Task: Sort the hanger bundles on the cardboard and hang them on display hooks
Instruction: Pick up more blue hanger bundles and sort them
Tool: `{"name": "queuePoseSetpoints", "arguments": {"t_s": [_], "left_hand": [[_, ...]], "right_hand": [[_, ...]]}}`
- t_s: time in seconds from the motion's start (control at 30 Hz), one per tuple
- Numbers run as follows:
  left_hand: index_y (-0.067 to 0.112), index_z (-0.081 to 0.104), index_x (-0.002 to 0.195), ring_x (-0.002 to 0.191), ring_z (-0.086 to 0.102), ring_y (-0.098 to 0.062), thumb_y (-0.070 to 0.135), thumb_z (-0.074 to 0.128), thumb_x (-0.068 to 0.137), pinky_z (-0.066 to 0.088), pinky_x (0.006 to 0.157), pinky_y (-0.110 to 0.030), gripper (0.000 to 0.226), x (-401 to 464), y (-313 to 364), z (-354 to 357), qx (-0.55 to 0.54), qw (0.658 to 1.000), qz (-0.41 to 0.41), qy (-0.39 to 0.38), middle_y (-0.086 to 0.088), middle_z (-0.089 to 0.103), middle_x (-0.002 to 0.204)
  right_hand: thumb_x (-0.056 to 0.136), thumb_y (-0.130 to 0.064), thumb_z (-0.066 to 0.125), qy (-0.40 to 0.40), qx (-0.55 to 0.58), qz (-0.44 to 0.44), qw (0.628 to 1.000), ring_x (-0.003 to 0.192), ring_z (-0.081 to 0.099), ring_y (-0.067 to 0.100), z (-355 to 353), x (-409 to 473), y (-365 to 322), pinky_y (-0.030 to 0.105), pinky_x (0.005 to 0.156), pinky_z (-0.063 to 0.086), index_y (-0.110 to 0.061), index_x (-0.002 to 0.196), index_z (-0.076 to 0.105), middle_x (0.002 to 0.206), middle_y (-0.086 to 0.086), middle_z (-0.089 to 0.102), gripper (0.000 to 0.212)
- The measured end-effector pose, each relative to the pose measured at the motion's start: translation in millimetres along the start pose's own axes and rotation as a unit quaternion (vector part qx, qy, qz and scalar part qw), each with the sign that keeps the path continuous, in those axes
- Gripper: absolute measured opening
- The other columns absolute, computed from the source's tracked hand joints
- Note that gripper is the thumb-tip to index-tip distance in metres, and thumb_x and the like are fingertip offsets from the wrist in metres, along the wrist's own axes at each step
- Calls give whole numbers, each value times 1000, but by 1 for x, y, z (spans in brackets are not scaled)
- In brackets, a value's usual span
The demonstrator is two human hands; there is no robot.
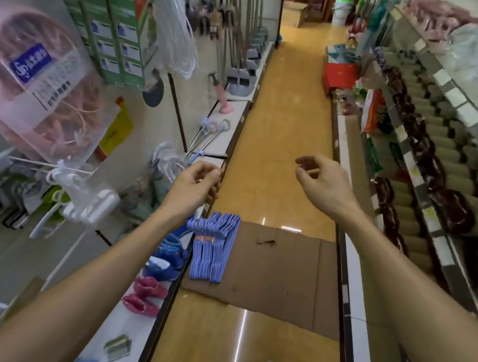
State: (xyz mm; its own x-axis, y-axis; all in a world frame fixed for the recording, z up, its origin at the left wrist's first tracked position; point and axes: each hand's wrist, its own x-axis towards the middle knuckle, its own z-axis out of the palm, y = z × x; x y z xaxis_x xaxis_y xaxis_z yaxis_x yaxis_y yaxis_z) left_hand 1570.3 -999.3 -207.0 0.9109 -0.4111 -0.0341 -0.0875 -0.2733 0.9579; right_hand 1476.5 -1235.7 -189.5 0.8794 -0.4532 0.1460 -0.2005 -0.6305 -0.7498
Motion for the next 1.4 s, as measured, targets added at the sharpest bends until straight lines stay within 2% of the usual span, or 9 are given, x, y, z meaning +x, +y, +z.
{"name": "queuePoseSetpoints", "arguments": {"t_s": [0.23,0.43,0.5,0.6,0.77,0.9,1.07,1.2,1.4], "left_hand": [[14,63,100,68,62,-12,19,51,102,51,59,-22,13,73,-71,29,3,997,-64,46,-5,63,83],[14,63,103,65,63,-15,21,54,101,53,65,-34,12,122,-175,42,-18,988,-126,83,-2,63,82],[12,63,107,66,63,-15,21,54,101,53,64,-30,14,141,-212,45,-23,987,-133,85,-1,62,83],[13,63,108,67,63,-15,21,53,101,54,64,-28,14,168,-276,49,-36,986,-134,90,-1,62,84],[12,61,104,63,61,-16,20,53,101,53,57,-27,11,199,-408,59,-51,983,-142,101,-2,61,81],[14,62,102,65,63,-16,21,54,101,54,57,-26,11,219,-513,70,-43,982,-153,103,-5,63,84],[10,62,112,62,64,-10,23,52,102,55,63,-29,19,245,-616,78,-32,982,-144,120,-6,64,90],[20,62,96,62,63,-15,21,50,102,53,60,-30,13,266,-684,88,-47,981,-134,135,-8,62,90],[18,62,96,62,60,-17,17,50,102,53,55,-27,13,301,-746,101,-63,982,-95,147,-2,61,79]], "right_hand": [[99,-23,55,-85,19,67,994,100,62,12,77,65,92,27,85,52,-18,125,63,112,-6,64,28],[98,-17,54,-136,8,101,986,81,62,4,169,88,177,8,50,44,-16,121,65,108,-4,65,26],[97,-17,53,-142,-2,113,983,75,62,0,202,94,205,5,57,43,-17,119,66,104,-6,66,25],[97,-18,55,-148,-12,126,981,87,65,11,258,99,251,21,76,49,-15,119,67,105,-5,67,26],[96,-11,56,-161,19,161,973,94,64,16,356,97,337,14,68,42,-11,118,67,98,1,66,25],[98,-13,56,-182,16,185,966,87,60,5,433,90,406,17,71,46,-12,121,67,98,-2,65,25],[97,-13,58,-179,25,201,963,89,63,10,514,88,482,21,70,50,-16,116,66,101,-1,65,22],[98,-14,57,-206,54,223,951,86,68,14,583,91,532,33,78,58,-12,119,64,98,3,67,22],[97,-10,61,-229,131,254,931,79,70,20,685,88,585,40,78,59,-7,112,63,93,9,68,16]]}}
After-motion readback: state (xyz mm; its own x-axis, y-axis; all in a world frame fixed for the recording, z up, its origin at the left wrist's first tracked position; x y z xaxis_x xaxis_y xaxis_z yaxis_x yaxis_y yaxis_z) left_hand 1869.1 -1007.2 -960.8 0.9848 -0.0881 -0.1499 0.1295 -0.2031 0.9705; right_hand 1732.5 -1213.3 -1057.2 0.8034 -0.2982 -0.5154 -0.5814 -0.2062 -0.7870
